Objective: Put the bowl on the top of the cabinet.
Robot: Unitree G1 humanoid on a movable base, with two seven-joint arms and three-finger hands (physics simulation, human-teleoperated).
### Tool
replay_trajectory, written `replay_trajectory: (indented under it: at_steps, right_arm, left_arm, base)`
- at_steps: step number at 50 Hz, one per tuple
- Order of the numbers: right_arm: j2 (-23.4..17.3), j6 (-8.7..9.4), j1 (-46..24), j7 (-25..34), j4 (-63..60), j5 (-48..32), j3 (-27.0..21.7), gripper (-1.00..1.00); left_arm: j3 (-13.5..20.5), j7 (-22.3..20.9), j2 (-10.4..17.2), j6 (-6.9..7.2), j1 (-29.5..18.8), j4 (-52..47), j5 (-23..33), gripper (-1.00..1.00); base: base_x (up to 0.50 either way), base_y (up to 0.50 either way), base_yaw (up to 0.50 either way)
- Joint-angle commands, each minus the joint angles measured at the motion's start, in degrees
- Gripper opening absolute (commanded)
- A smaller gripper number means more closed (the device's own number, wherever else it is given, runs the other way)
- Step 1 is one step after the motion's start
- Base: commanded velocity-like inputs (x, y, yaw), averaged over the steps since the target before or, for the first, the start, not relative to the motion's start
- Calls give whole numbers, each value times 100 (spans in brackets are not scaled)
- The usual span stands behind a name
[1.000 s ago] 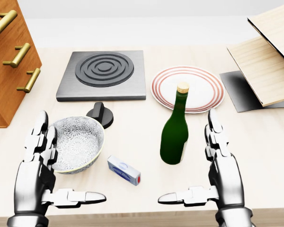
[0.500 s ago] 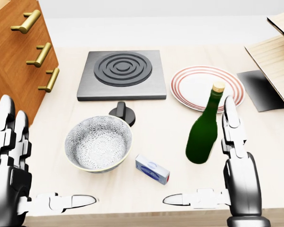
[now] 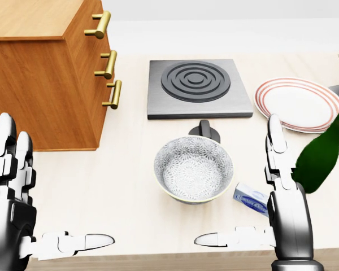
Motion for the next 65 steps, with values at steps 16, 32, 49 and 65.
replay_trajectory:
  at_steps: [16, 32, 49, 65]
  right_arm:
    - [-3, 0, -7, 28, 36, -16, 25, 100]
    - [-16, 0, 17, -28, 258, -16, 30, 100]
    - [-9, 0, -72, 62, 216, 73, -7, 100]
    - [-2, 0, -86, 74, 203, 128, -15, 100]
  left_arm:
    - [-21, -12, 7, 0, -9, -12, 16, 100]
    - [-19, -18, 7, 0, -19, 34, 10, 100]
    - [-22, 5, 6, 0, -40, 53, 14, 100]
    - [-14, 11, 8, 0, -52, 62, 11, 100]
  base:
    - [0, 50, 0]
    - [0, 50, 0]
    - [0, 40, 0]
    - [0, 0, 0]
